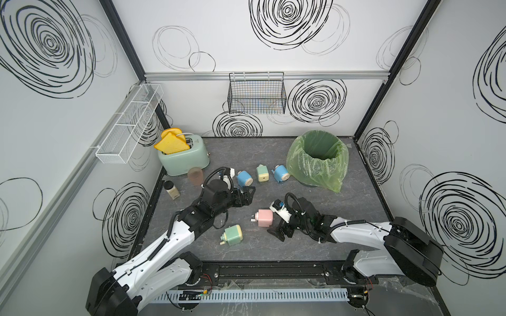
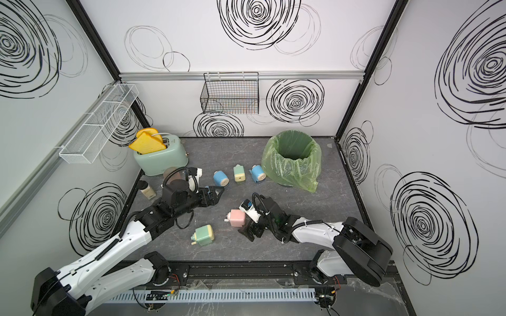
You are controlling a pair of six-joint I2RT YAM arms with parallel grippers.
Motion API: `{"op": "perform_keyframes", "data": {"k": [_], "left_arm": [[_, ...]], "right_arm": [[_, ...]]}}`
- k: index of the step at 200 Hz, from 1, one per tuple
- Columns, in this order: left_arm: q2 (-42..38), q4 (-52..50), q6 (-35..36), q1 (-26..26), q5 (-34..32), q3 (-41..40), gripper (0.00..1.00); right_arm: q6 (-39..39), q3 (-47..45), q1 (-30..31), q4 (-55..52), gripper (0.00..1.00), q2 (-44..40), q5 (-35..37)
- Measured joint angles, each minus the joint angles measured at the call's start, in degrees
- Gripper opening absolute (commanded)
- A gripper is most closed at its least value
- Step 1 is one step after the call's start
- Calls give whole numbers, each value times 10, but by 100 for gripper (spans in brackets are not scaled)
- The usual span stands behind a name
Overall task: Take out the pencil sharpener tray and clean the shavings
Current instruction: Pick up the pencil sharpener from the center of the board.
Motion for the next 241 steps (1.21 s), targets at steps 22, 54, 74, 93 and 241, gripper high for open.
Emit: {"op": "perform_keyframes", "data": {"k": [22, 54, 74, 93, 241], "left_arm": [[-1, 3, 0, 9, 15, -4, 97], [-9, 6, 0, 30, 48, -12, 97], [-13, 12, 0, 42, 77, -13, 97], [-12, 14, 0, 49, 105, -13, 97], [-3, 39, 9, 58, 212, -20, 97]], "right_arm": [[-23, 6, -15, 6, 99, 15, 7], [-71, 28, -45, 28, 99, 59, -24], [-101, 31, -51, 48, 99, 75, -54], [-125, 39, -56, 56, 99, 96, -86], [-164, 77, -56, 5, 35, 88, -156]]}}
